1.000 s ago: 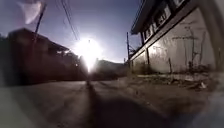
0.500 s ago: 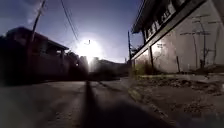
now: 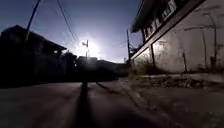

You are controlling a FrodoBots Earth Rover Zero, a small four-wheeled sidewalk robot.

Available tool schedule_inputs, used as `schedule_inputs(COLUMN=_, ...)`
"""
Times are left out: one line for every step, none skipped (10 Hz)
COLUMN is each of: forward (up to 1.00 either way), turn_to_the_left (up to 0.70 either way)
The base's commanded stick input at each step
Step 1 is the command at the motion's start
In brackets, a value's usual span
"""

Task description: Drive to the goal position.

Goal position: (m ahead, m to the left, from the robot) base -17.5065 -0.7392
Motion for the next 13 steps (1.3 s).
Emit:
schedule_inputs(forward=1.00, turn_to_the_left=0.00)
schedule_inputs(forward=1.00, turn_to_the_left=0.00)
schedule_inputs(forward=1.00, turn_to_the_left=0.00)
schedule_inputs(forward=1.00, turn_to_the_left=0.00)
schedule_inputs(forward=1.00, turn_to_the_left=0.00)
schedule_inputs(forward=1.00, turn_to_the_left=0.00)
schedule_inputs(forward=1.00, turn_to_the_left=0.00)
schedule_inputs(forward=1.00, turn_to_the_left=0.00)
schedule_inputs(forward=1.00, turn_to_the_left=0.00)
schedule_inputs(forward=1.00, turn_to_the_left=0.00)
schedule_inputs(forward=1.00, turn_to_the_left=0.00)
schedule_inputs(forward=1.00, turn_to_the_left=0.00)
schedule_inputs(forward=1.00, turn_to_the_left=0.00)
